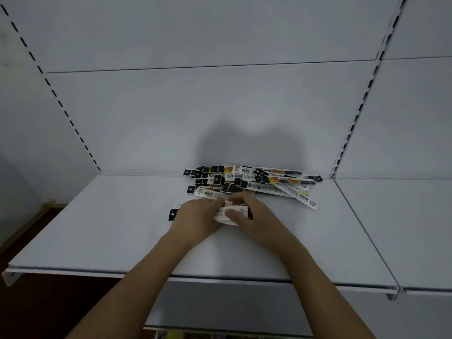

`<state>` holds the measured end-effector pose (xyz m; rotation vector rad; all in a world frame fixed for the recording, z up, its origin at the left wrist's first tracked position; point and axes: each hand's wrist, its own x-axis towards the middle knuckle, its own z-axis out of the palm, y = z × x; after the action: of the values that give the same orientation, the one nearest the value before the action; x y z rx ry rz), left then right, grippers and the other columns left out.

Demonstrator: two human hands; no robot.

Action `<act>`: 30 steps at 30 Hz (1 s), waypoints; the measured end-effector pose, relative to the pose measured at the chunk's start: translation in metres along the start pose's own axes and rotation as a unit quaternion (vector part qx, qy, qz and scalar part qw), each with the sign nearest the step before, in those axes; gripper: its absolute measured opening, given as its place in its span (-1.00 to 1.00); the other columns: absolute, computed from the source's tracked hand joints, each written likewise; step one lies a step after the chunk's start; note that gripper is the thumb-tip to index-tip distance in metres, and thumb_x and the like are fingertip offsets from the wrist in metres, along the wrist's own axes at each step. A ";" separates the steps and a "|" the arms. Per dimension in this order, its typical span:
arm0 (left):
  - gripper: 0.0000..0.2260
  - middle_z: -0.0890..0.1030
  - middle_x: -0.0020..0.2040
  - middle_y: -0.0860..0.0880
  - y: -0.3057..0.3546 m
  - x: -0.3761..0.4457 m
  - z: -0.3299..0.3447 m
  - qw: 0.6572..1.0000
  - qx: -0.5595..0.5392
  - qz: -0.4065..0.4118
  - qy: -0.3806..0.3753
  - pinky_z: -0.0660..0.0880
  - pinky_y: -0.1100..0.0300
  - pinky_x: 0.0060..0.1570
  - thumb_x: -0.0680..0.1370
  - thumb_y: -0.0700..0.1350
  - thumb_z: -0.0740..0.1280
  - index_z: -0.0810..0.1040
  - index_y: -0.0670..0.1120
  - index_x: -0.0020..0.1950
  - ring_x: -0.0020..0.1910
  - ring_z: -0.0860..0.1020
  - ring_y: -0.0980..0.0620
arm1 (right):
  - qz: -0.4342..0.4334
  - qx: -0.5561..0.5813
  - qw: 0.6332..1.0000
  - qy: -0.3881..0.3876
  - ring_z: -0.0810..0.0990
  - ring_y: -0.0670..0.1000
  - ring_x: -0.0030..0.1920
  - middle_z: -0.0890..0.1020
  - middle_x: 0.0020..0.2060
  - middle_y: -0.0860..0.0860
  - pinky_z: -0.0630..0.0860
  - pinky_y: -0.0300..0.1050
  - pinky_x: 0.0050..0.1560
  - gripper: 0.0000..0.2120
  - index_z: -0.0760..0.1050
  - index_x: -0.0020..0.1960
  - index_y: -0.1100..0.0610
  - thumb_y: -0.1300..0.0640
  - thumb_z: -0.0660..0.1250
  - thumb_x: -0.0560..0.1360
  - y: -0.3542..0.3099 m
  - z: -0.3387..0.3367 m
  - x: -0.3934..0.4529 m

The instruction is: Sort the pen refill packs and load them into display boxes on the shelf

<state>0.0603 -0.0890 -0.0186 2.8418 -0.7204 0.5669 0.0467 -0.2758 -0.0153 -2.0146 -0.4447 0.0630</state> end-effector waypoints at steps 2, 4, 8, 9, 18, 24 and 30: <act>-0.72 0.66 0.05 0.00 0.002 0.000 -0.003 0.998 0.013 -0.030 -0.044 0.43 0.14 -0.18 0.55 0.07 0.31 0.51 -0.01 0.21 0.02 0.62 -0.06 | 0.034 0.022 0.998 0.051 0.59 -0.11 0.02 0.58 0.04 -0.16 0.54 -0.19 0.06 -0.76 0.47 0.23 -0.07 -0.08 0.28 0.59 -0.001 -0.008 -0.008; -0.73 0.64 0.09 0.04 0.005 -0.004 -0.007 0.998 0.009 -0.032 -0.050 0.37 0.17 -0.18 0.58 0.09 0.27 0.48 0.02 0.23 0.04 0.60 -0.02 | 0.063 0.009 0.991 0.119 0.57 -0.07 -0.01 0.59 0.01 -0.08 0.52 -0.21 0.01 -0.81 0.52 0.19 -0.01 -0.01 0.29 0.60 -0.001 -0.016 -0.025; -0.78 0.63 0.06 0.04 0.017 -0.012 -0.019 0.997 -0.027 -0.014 -0.076 0.33 0.18 -0.19 0.60 0.08 0.23 0.48 0.07 0.20 -0.06 0.54 0.02 | 0.119 -0.034 0.975 0.186 0.53 -0.18 -0.03 0.58 0.02 -0.18 0.43 -0.36 -0.08 -0.81 0.55 0.18 -0.02 0.01 0.29 0.60 -0.015 -0.022 -0.078; -0.80 0.63 0.05 0.04 0.022 -0.013 -0.022 0.995 -0.035 -0.008 -0.089 0.32 0.18 -0.20 0.60 0.09 0.22 0.47 0.08 0.18 -0.09 0.51 0.03 | 0.133 -0.042 0.970 0.200 0.53 -0.21 -0.04 0.58 0.00 -0.21 0.41 -0.43 -0.15 -0.83 0.56 0.16 -0.03 0.01 0.29 0.60 -0.021 -0.022 -0.093; -0.87 0.50 -0.23 0.10 0.086 -0.051 -0.041 0.969 -0.207 0.055 -0.125 0.28 0.21 -0.36 0.58 0.10 0.30 0.47 0.11 0.07 -0.29 0.44 0.09 | 0.254 -0.161 0.907 0.294 0.52 -0.16 0.09 0.56 0.07 -0.21 0.50 -0.15 0.05 -0.77 0.53 0.22 -0.06 -0.06 0.24 0.61 -0.060 -0.005 -0.227; -0.83 0.48 -0.35 0.09 0.168 -0.074 -0.042 0.906 -0.393 0.045 -0.152 0.29 0.22 -0.40 0.55 0.03 0.37 0.40 0.12 -0.17 -0.40 0.43 0.12 | 0.323 -0.173 0.877 0.312 0.53 -0.10 0.04 0.57 0.12 -0.13 0.55 0.00 0.10 -0.72 0.51 0.26 -0.06 -0.10 0.24 0.60 -0.055 -0.026 -0.311; -0.87 0.50 -0.24 -0.20 0.303 -0.092 -0.033 0.855 -0.467 0.069 -0.214 0.32 0.33 -0.36 0.62 -0.08 0.30 0.44 -0.12 -0.04 -0.33 0.44 -0.05 | 0.393 -0.181 0.850 0.301 0.54 -0.03 0.04 0.58 0.12 -0.04 0.52 -0.05 0.07 -0.71 0.51 0.25 0.02 -0.08 0.24 0.61 -0.044 -0.078 -0.427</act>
<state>-0.1724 -0.3056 -0.0083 1.9795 -0.9313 -0.3663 -0.3443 -0.4682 -0.0022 -2.3156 0.8408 -0.1622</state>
